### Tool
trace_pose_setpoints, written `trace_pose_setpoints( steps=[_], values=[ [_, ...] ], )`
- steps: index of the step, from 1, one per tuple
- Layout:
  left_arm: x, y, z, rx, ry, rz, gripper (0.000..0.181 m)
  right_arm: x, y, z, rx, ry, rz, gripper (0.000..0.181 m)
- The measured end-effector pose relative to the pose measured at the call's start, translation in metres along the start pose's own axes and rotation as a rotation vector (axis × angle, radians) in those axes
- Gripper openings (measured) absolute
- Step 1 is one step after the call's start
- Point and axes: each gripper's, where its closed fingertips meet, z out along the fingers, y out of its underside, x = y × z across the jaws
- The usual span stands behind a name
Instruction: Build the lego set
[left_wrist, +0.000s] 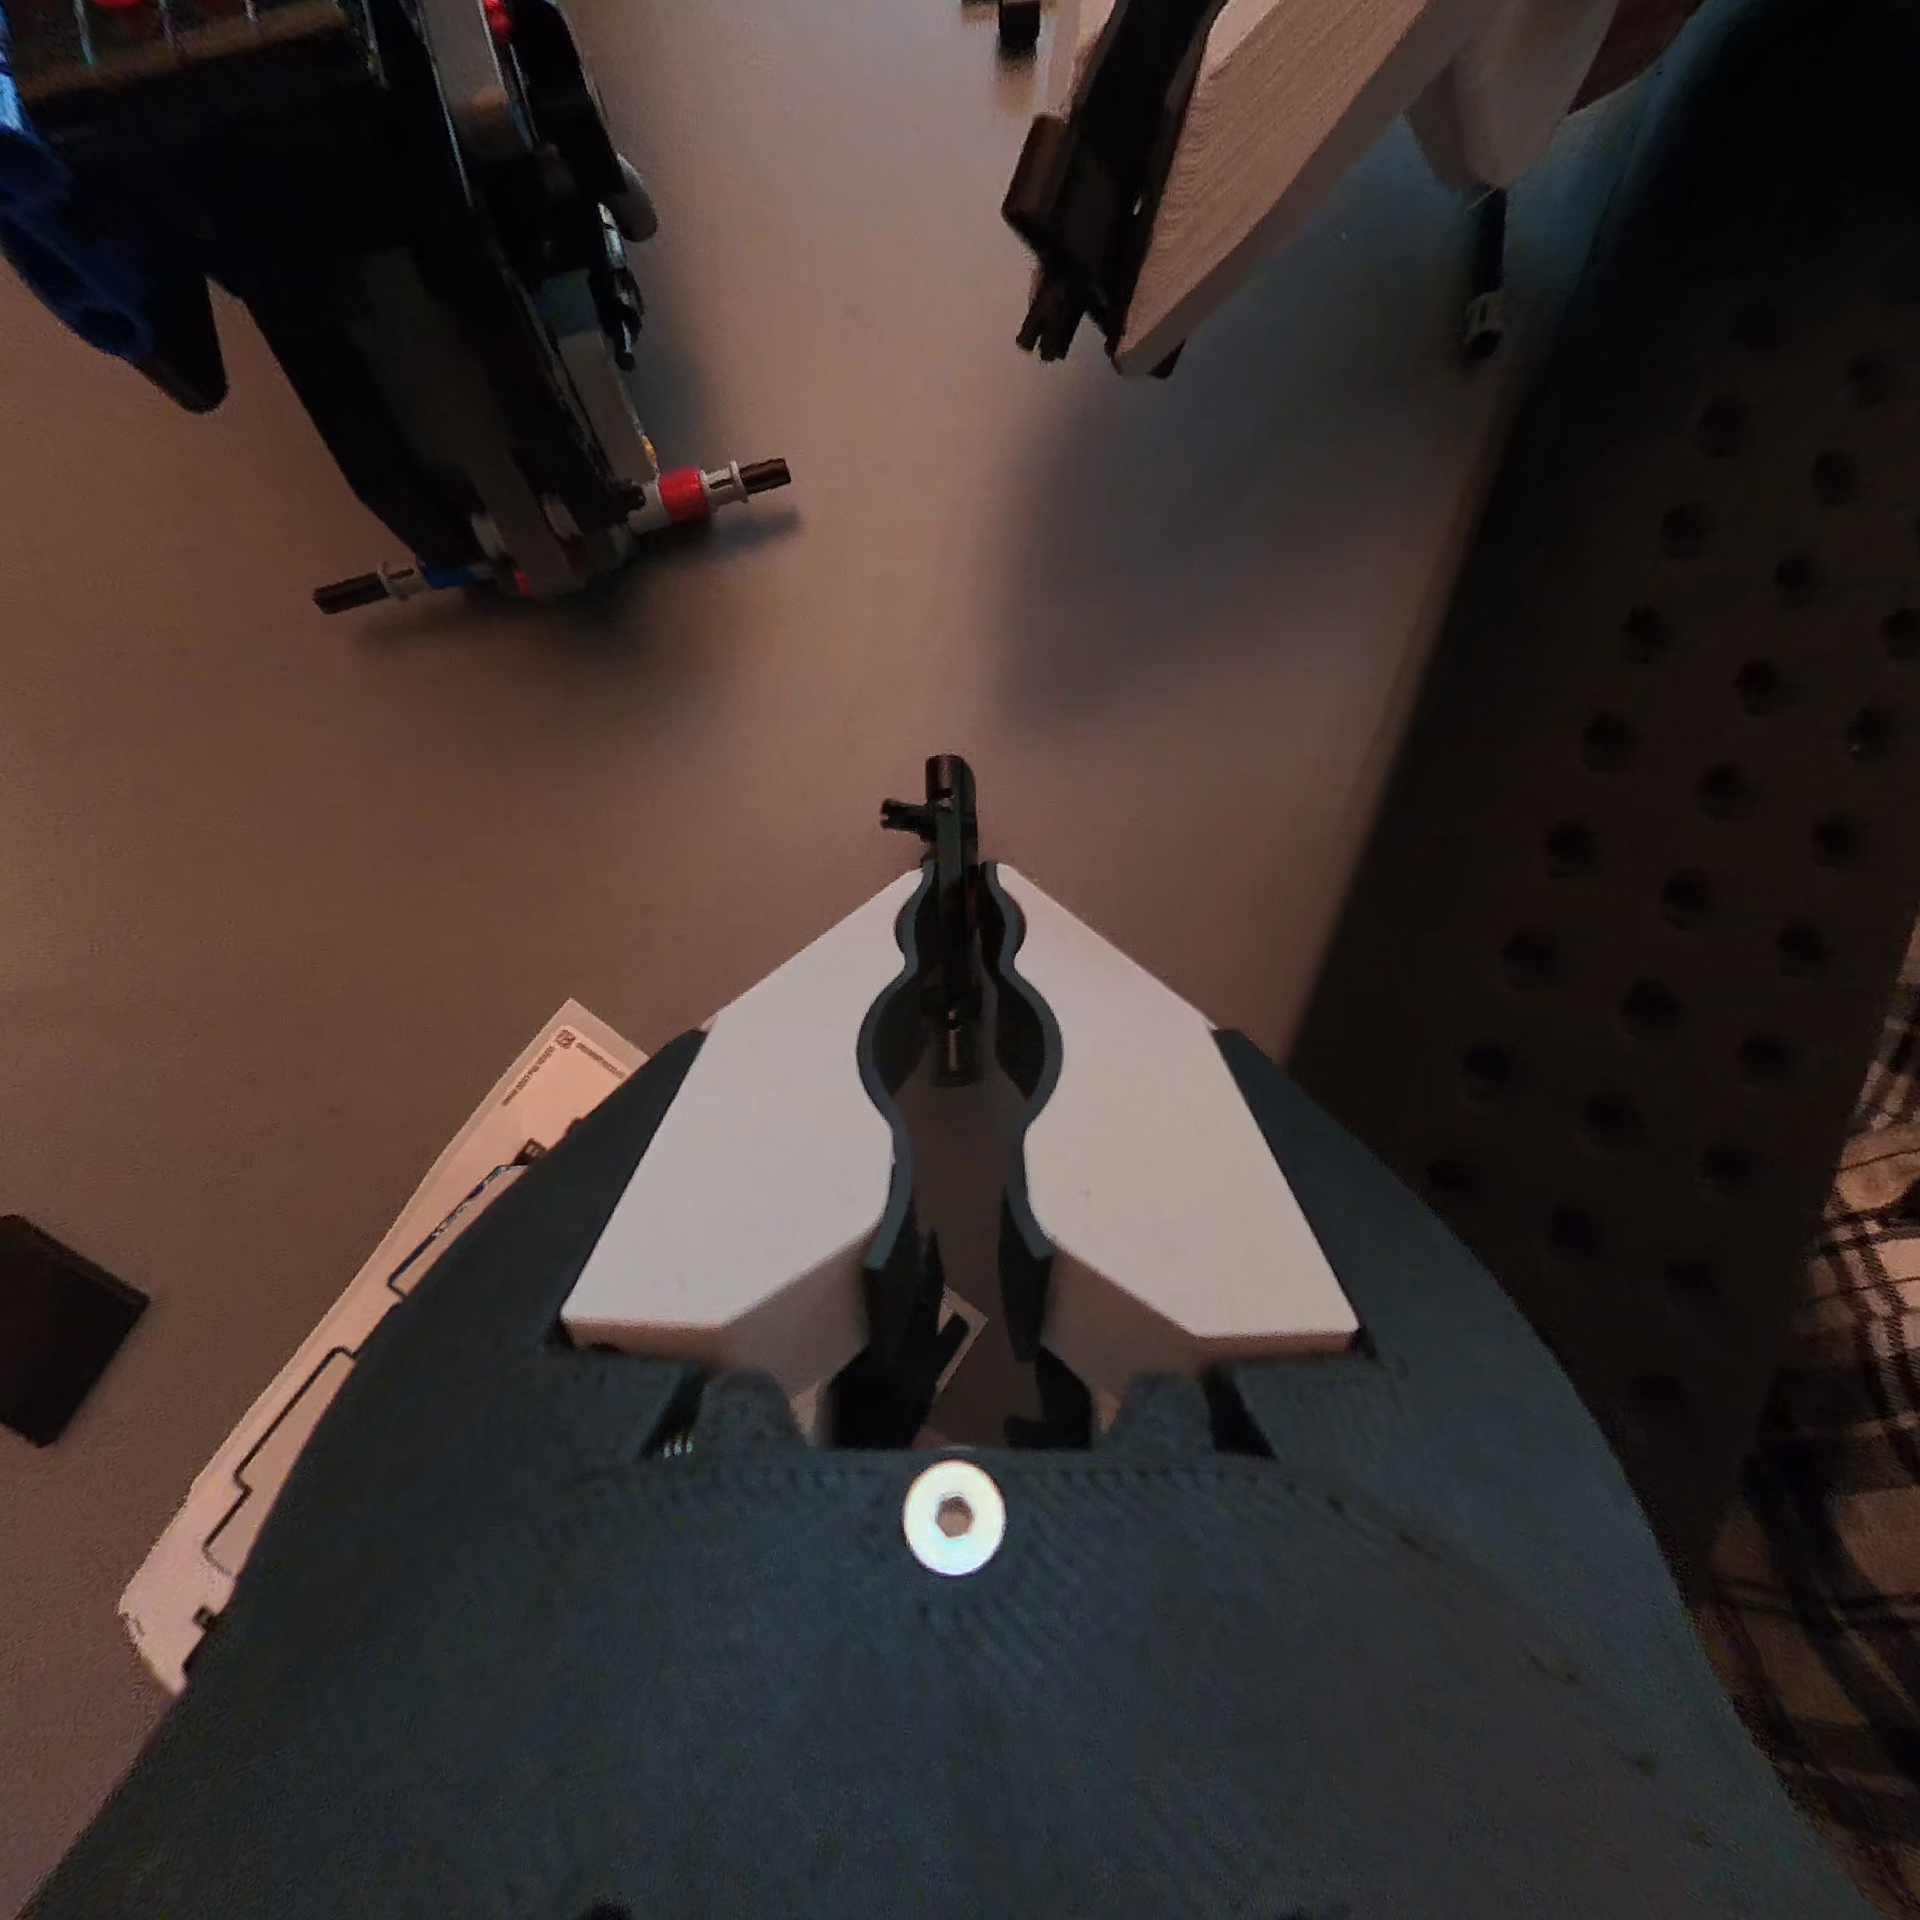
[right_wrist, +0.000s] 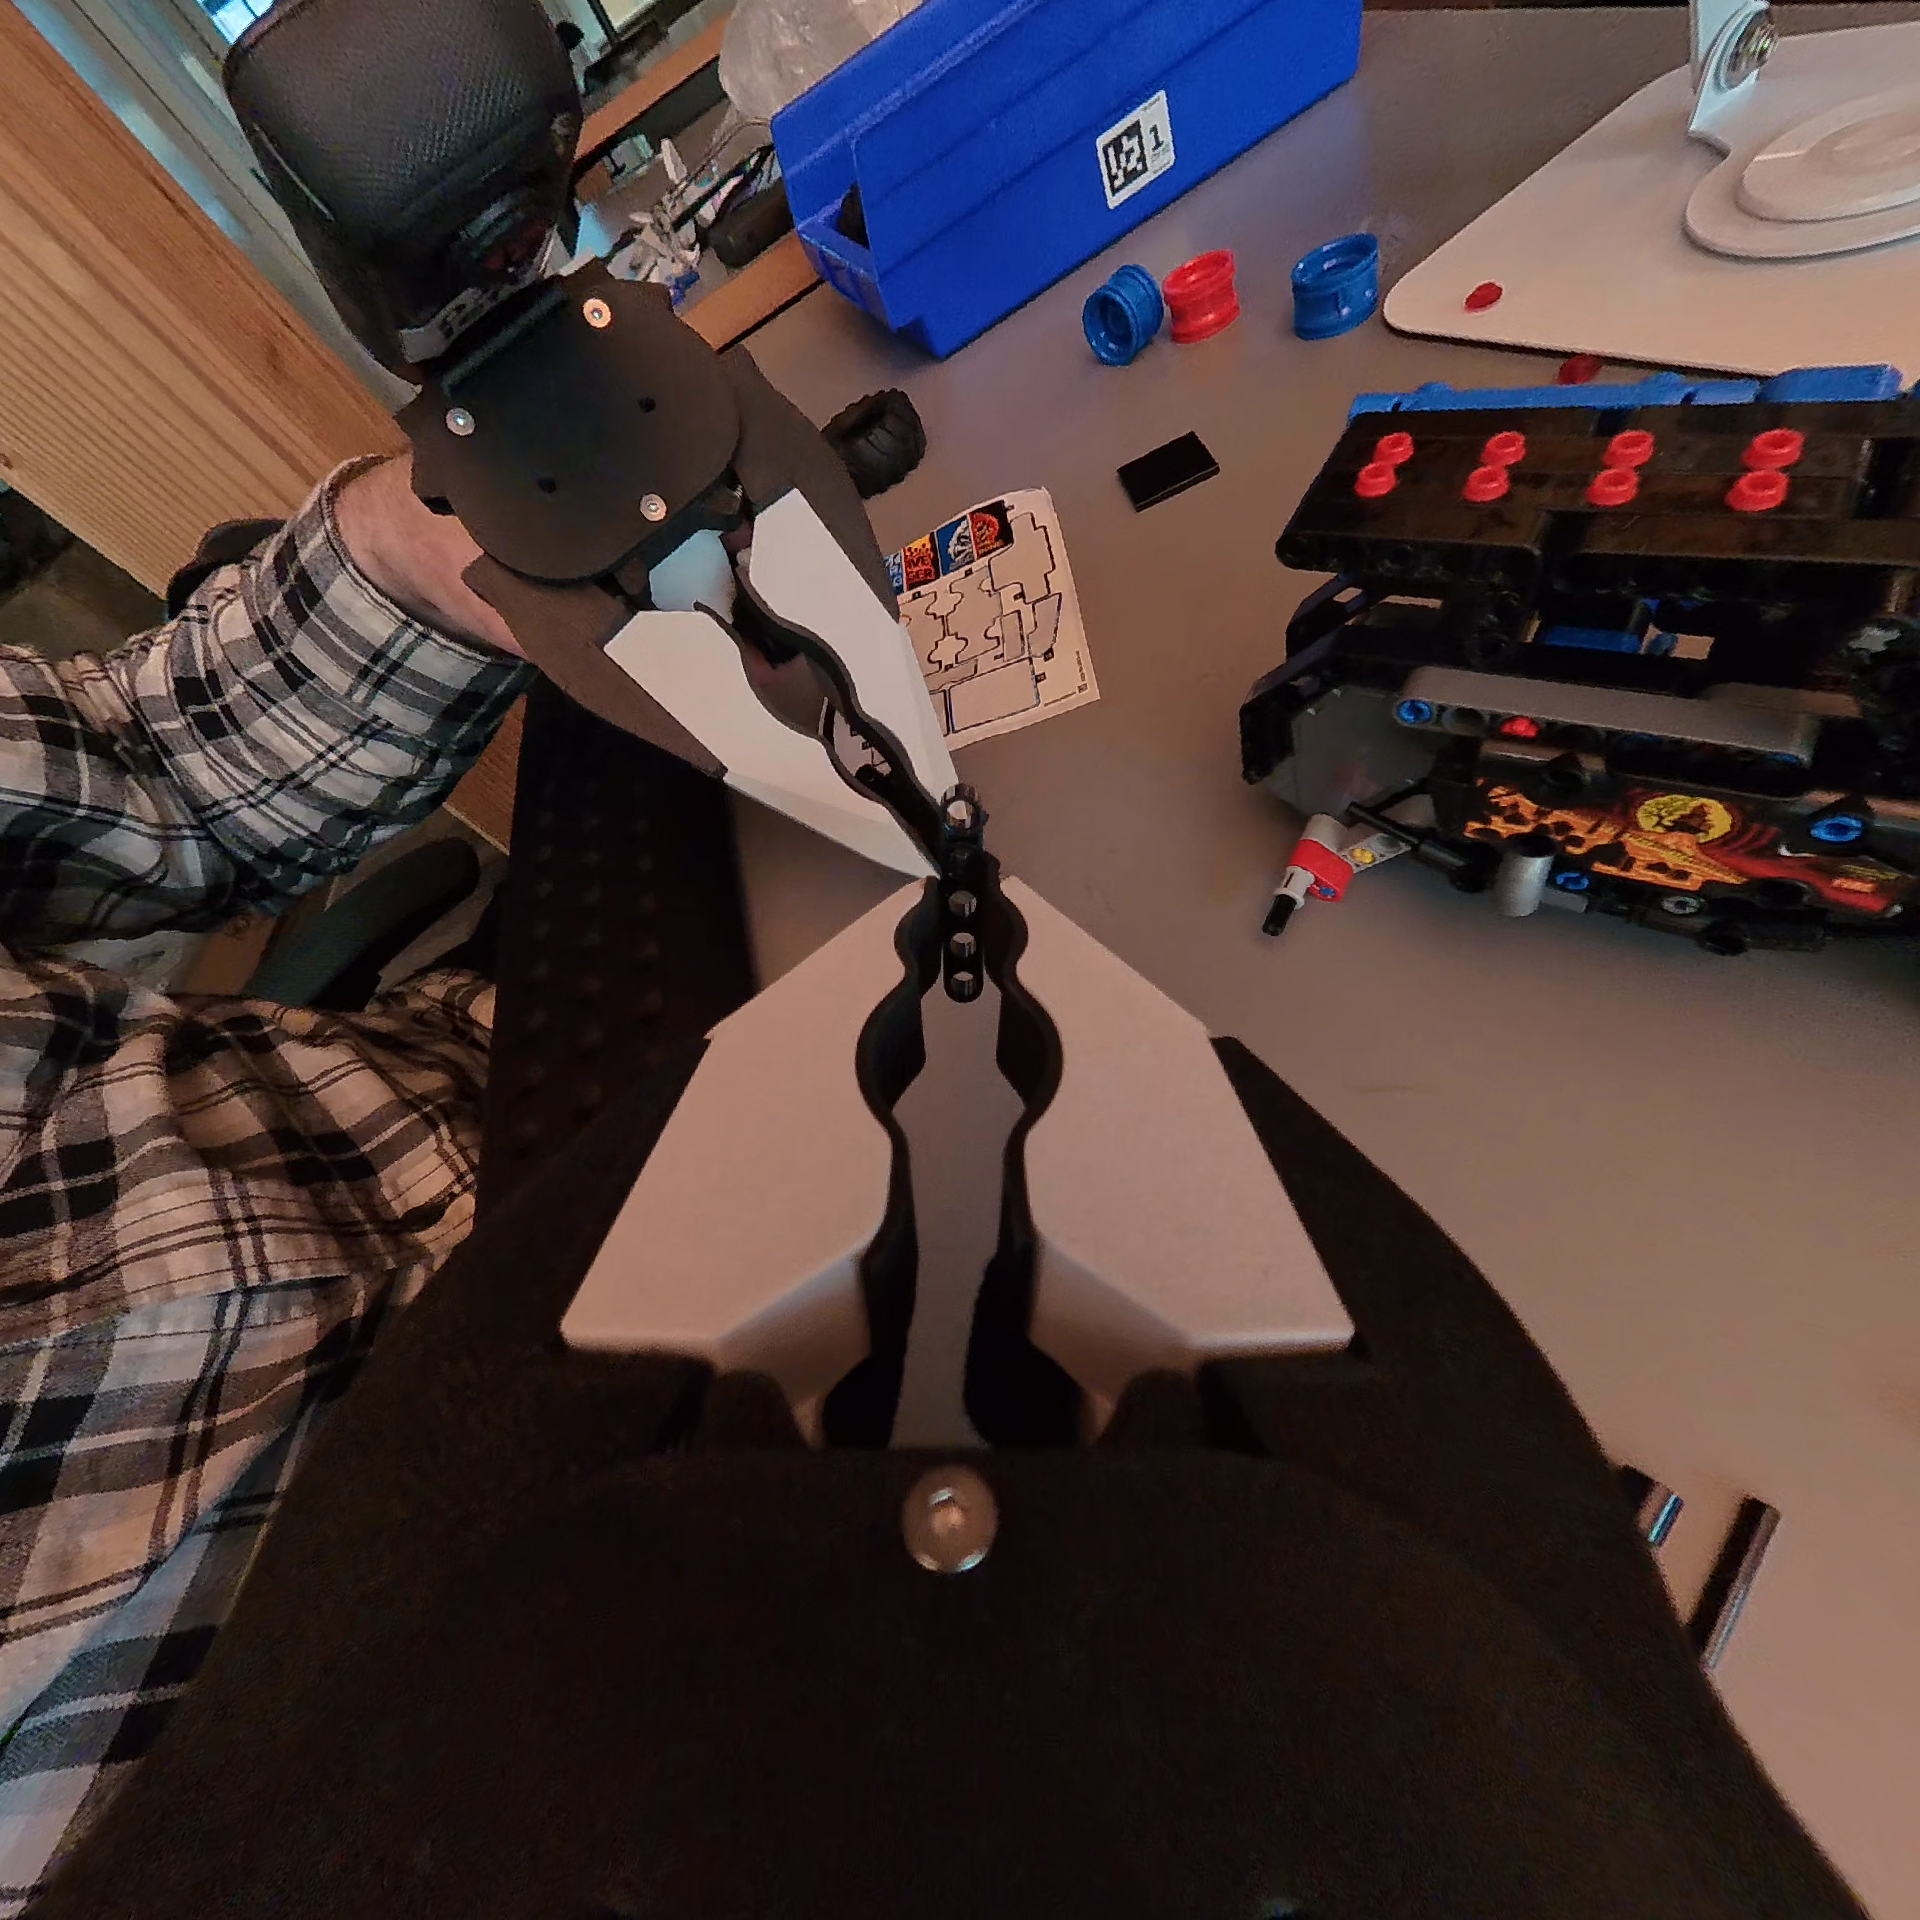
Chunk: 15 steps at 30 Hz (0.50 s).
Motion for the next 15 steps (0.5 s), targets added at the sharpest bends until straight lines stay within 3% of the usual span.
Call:
trace_pose_setpoints(
  steps=[4, 8, 11, 15],
  values=[
    [-0.023, -0.019, -0.019, 0.117, -0.043, -0.042, 0.006, 0.002, -0.001, -0.001, 0.008, 0.002, 0.009, 0.005],
    [-0.087, -0.043, -0.035, 0.277, -0.189, -0.162, 0.006, 0.007, -0.002, -0.002, 0.018, 0.021, 0.02, 0.005],
    [-0.122, -0.043, -0.015, 0.26, -0.241, -0.213, 0.006, 0.017, -0.003, -0.005, 0.031, 0.054, 0.043, 0.005],
    [-0.111, -0.051, 0.016, 0.256, -0.14, -0.202, 0.006, 0.04, -0.001, -0.014, 0.038, 0.155, 0.086, 0.005]
  ],
)
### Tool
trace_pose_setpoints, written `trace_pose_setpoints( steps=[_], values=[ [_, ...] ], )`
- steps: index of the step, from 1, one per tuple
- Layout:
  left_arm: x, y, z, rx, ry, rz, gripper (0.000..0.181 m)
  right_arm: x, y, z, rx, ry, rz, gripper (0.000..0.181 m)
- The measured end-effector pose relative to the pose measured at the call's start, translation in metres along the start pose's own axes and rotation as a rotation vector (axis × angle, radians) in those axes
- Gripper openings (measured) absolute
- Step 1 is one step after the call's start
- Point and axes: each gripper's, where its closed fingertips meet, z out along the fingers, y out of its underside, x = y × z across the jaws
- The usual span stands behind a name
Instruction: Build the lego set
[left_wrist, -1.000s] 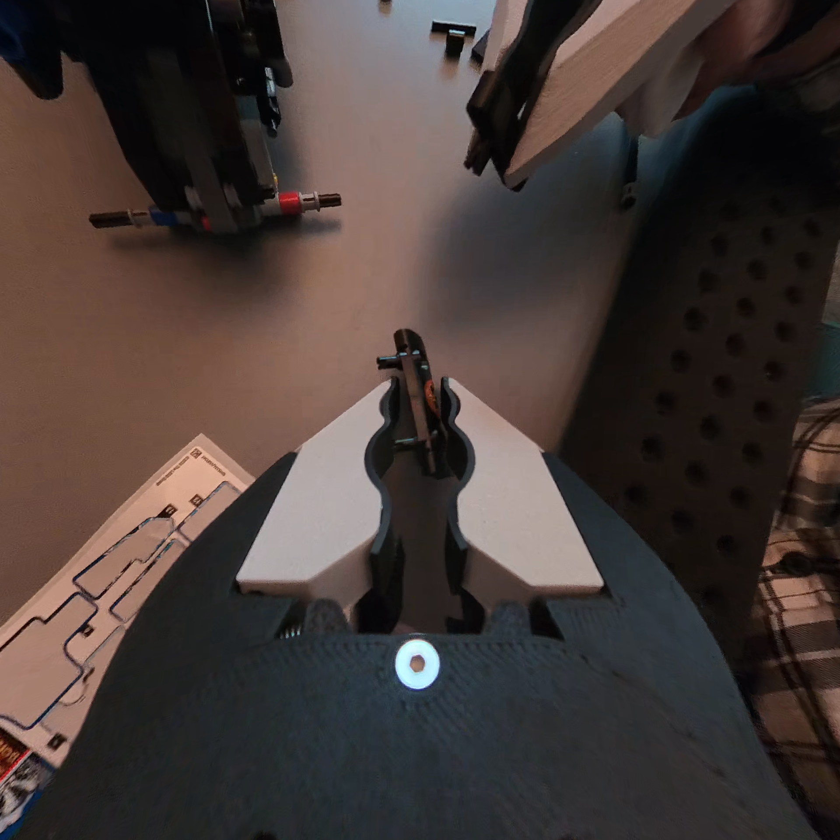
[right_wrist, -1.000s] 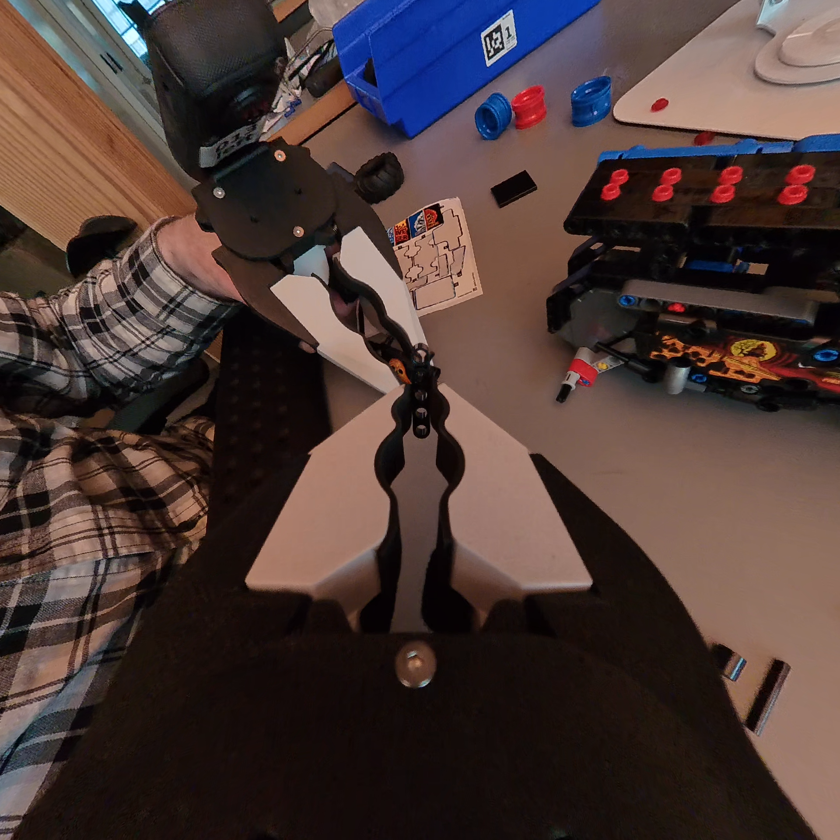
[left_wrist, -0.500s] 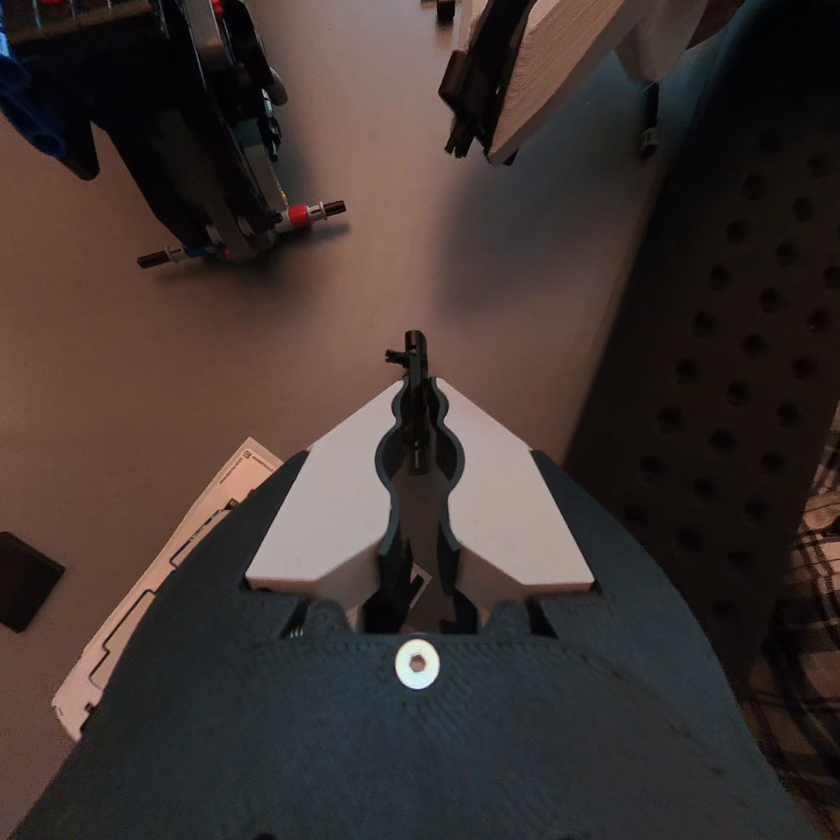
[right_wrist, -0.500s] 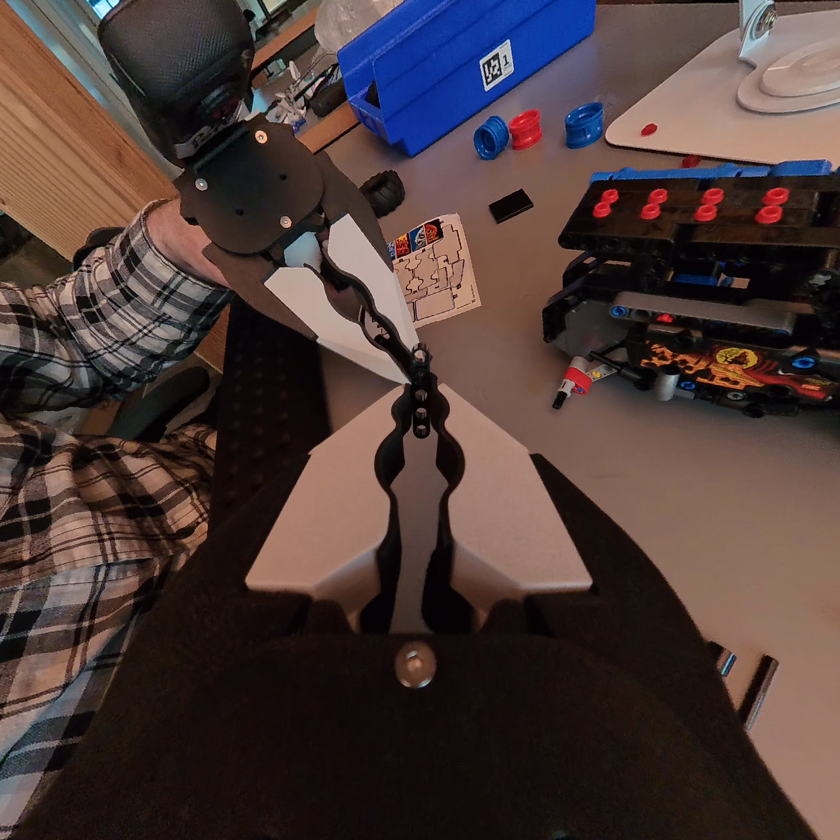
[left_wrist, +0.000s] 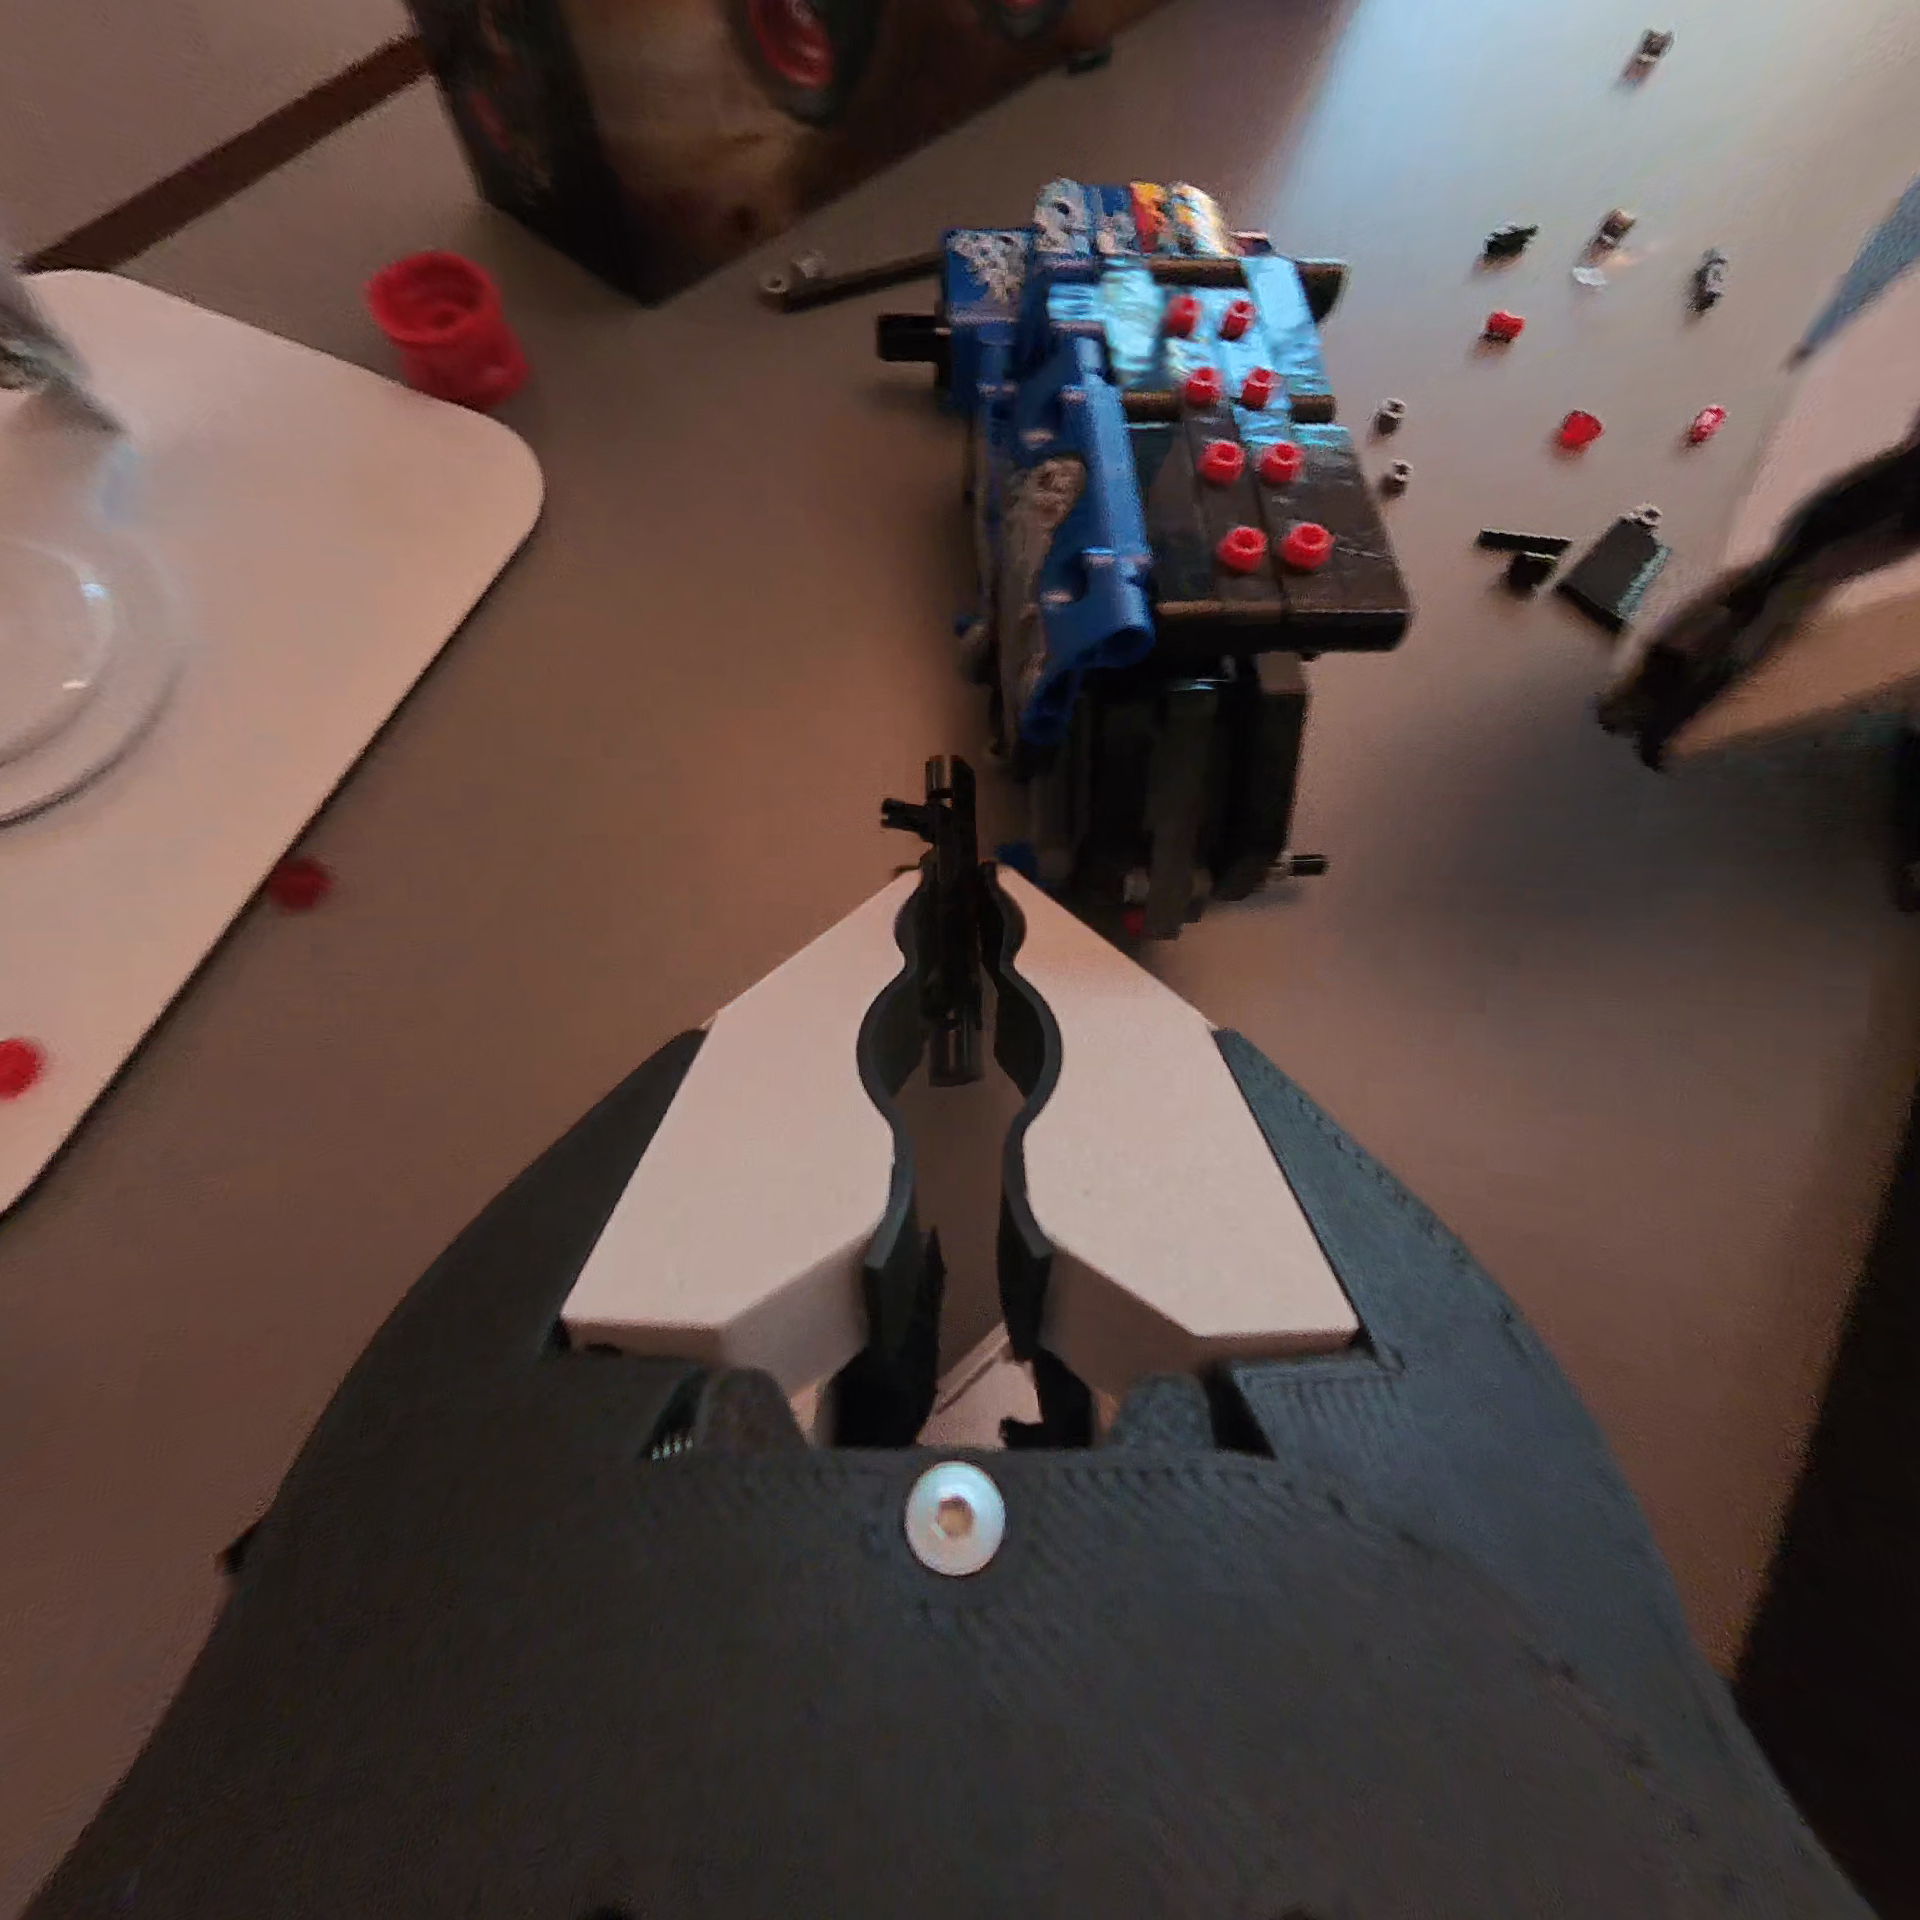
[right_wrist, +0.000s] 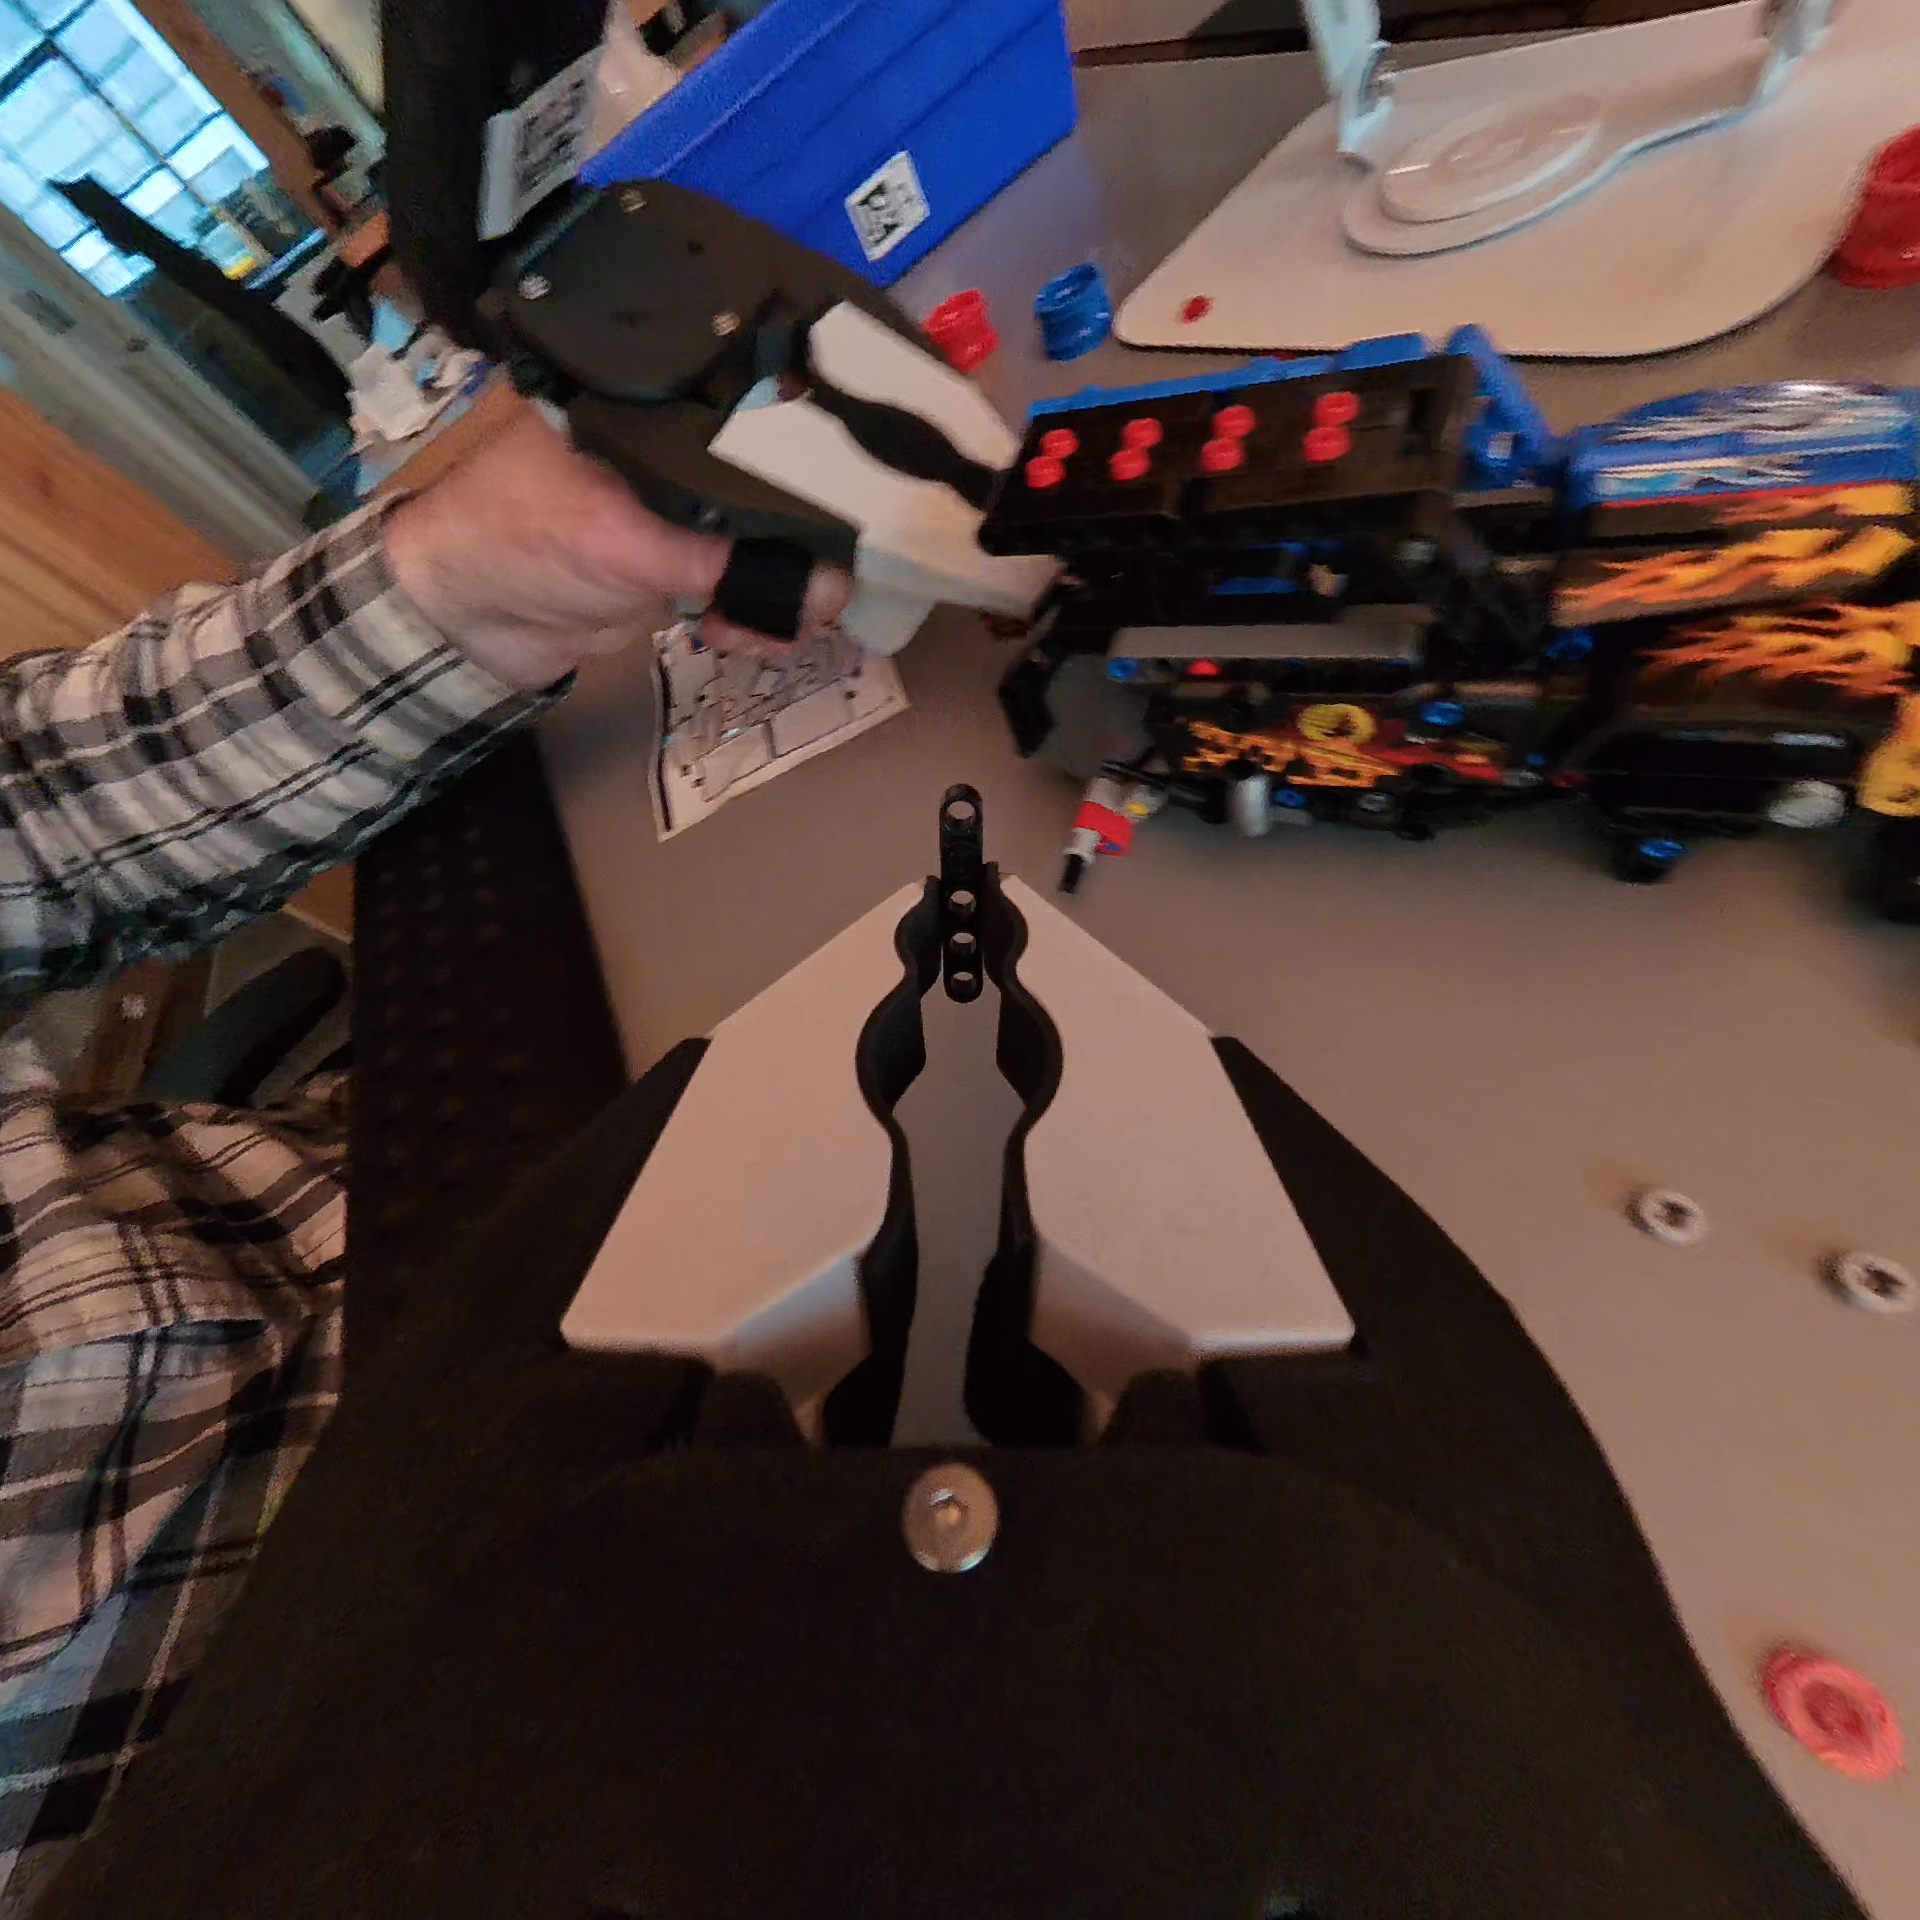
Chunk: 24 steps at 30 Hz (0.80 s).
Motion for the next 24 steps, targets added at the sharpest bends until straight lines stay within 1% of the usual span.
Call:
trace_pose_setpoints(
  steps=[5, 7, 10, 13, 14, 15, 17, 19, 22, 24],
  values=[
    [0.041, -0.01, 0.002, 0.046, 0.022, 0.059, 0.006, 0.035, -0.002, -0.018, 0.014, 0.158, 0.018, 0.005],
    [0.064, -0.015, 0.005, 0.074, 0.059, 0.061, 0.006, 0.047, -0.003, -0.028, 0.029, 0.209, 0.035, 0.005],
    [0.099, -0.019, 0.017, 0.093, 0.131, 0.058, 0.006, 0.065, -0.002, -0.048, 0.059, 0.289, 0.063, 0.005],
    [0.137, -0.019, 0.027, 0.078, 0.2, 0.102, 0.005, 0.079, 0.0, -0.064, 0.08, 0.351, 0.093, 0.005],
    [0.144, -0.017, 0.028, 0.064, 0.214, 0.14, 0.001, 0.083, 0.001, -0.067, 0.082, 0.365, 0.103, 0.005],
    [0.148, -0.012, 0.026, 0.04, 0.232, 0.175, 0.001, 0.087, 0.002, -0.07, 0.085, 0.375, 0.113, 0.005],
    [0.14, -0.009, 0.016, 0.031, 0.244, 0.162, 0.001, 0.092, 0.003, -0.073, 0.091, 0.393, 0.125, 0.005],
    [0.12, -0.01, -0.003, 0.049, 0.243, 0.09, 0.002, 0.097, 0.003, -0.076, 0.096, 0.42, 0.122, 0.005],
    [0.081, -0.017, -0.04, 0.162, 0.219, -0.06, 0.001, 0.1, 0.001, -0.079, 0.11, 0.437, 0.111, 0.005],
    [0.059, -0.016, -0.06, 0.23, 0.189, -0.138, 0.002, 0.101, -0.001, -0.078, 0.117, 0.438, 0.11, 0.005]
  ],
)
